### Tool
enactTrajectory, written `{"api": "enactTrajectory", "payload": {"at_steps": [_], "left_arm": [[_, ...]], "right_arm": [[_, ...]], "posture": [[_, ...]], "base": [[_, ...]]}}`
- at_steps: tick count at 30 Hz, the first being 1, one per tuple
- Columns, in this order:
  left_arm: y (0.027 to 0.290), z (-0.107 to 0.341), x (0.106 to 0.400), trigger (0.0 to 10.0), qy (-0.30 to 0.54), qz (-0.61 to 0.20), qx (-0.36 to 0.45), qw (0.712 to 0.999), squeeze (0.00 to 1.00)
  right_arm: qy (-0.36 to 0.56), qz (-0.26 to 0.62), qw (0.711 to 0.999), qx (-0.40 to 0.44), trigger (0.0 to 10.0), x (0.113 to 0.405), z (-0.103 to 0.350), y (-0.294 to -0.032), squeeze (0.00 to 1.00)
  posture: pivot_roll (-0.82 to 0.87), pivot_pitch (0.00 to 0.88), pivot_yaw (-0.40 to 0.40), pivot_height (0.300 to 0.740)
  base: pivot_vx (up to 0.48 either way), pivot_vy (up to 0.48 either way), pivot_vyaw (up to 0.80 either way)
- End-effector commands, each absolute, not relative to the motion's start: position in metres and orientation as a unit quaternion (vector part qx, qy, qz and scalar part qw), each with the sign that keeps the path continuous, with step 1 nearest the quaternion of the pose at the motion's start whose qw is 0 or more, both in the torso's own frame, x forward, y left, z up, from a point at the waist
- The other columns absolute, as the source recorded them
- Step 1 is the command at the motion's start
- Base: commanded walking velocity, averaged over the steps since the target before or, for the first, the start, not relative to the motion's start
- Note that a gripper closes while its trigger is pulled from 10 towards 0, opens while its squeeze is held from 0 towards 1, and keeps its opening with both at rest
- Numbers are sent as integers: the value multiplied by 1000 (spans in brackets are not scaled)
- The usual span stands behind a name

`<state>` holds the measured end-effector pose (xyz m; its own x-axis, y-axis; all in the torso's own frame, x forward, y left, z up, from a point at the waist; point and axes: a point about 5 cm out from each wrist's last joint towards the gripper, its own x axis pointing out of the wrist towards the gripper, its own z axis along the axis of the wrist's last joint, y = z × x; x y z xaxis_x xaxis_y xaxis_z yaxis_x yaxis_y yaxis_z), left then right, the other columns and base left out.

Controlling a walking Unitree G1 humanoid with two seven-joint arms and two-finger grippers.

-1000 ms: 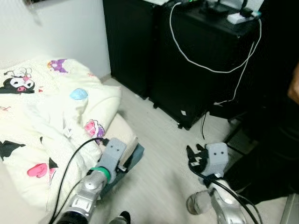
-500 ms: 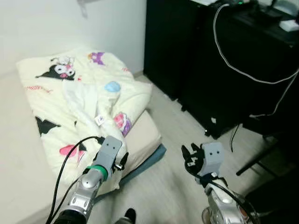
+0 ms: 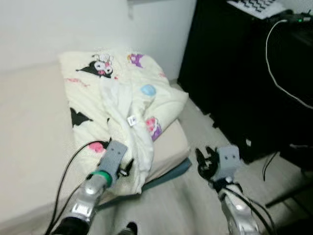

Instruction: Clean up the room

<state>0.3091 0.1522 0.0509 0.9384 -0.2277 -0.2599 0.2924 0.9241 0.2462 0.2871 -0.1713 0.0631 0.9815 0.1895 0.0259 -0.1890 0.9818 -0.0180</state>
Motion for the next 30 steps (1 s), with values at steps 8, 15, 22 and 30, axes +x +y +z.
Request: {"api": "enactTrajectory", "payload": {"at_steps": [8,15,22,30], "left_arm": [[151,43,305,10000,128,-134,138,973,0],[154,42,305,10000,131,-129,139,973,0],[154,42,306,10000,132,-128,140,973,0],[154,42,305,10000,132,-128,142,973,0]], "right_arm": [[-14,42,999,7,10000,288,65,-191,0],[-22,-66,997,46,10000,291,71,-224,0],[-28,-81,996,34,10000,290,73,-231,0],[-29,-63,997,39,10000,290,72,-223,0]], "posture": [[-5,112,6,740],[-7,115,9,740],[-10,117,12,720],[-10,117,12,685]], "base": [[0,0,598],[0,0,0],[0,0,0],[0,0,0]]}}
